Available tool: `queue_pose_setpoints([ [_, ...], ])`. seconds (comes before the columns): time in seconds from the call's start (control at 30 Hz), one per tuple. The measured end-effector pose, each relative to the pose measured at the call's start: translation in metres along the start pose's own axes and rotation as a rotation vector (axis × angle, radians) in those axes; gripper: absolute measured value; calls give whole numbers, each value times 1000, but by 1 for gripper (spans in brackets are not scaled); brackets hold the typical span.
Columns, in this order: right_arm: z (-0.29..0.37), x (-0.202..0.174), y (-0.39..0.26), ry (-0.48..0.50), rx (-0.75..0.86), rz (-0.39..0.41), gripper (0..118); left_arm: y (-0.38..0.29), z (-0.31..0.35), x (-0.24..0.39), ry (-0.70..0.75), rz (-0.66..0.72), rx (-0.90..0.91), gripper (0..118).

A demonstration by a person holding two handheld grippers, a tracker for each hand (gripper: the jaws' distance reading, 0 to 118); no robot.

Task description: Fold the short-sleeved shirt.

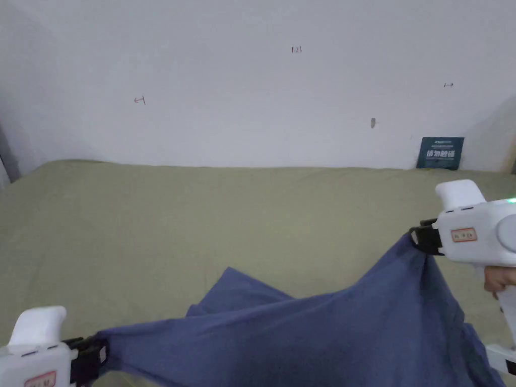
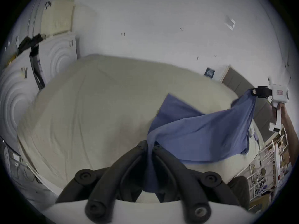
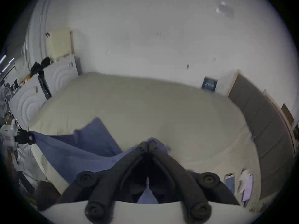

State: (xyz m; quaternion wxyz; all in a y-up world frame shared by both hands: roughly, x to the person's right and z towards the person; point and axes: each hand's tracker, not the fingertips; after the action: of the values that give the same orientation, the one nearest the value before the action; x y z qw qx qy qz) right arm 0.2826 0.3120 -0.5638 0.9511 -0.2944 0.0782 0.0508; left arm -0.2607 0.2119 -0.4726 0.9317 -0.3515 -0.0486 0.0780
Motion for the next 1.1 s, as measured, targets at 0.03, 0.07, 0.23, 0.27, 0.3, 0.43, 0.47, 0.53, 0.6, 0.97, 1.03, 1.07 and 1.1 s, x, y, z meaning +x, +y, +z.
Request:
queue_pose_setpoints([
  [0.03, 25, 1, 10, -7, 45, -7, 2, 15, 6, 5, -2, -14, 25, 2],
  [0.07, 44, 3, 21, -14, 81, -5, 2, 28, 12, 11, -3, -27, 41, 2],
  [0.23, 138, 7, 61, -98, 249, 31, 2, 109, 53, 50, 32, -110, 172, 2],
  [0.27, 153, 7, 66, -114, 276, 28, 2, 124, 62, 57, 38, -121, 191, 2],
  [0.3, 166, 7, 71, -132, 304, 27, 2, 139, 73, 67, 40, -126, 203, 2],
  [0.43, 202, 14, 89, -180, 371, 5, 2, 193, 106, 94, 41, -149, 267, 2],
  [0.47, 205, 18, 93, -193, 381, 1, 2, 203, 112, 99, 43, -156, 276, 2],
  [0.53, 212, 23, 102, -205, 397, -7, 2, 224, 122, 111, 70, -185, 299, 2],
  [0.6, 212, 29, 110, -223, 406, -21, 2, 241, 126, 117, 94, -201, 303, 2],
  [0.97, 166, 61, 155, -246, 409, -90, 2, 290, 108, 122, 124, -144, 297, 2],
  [1.03, 159, 67, 164, -252, 418, -97, 2, 298, 99, 125, 141, -150, 297, 2],
  [1.07, 154, 70, 168, -251, 421, -102, 2, 303, 95, 125, 156, -151, 299, 2],
  [1.1, 149, 74, 173, -246, 426, -112, 2, 308, 89, 126, 162, -147, 304, 2],
])
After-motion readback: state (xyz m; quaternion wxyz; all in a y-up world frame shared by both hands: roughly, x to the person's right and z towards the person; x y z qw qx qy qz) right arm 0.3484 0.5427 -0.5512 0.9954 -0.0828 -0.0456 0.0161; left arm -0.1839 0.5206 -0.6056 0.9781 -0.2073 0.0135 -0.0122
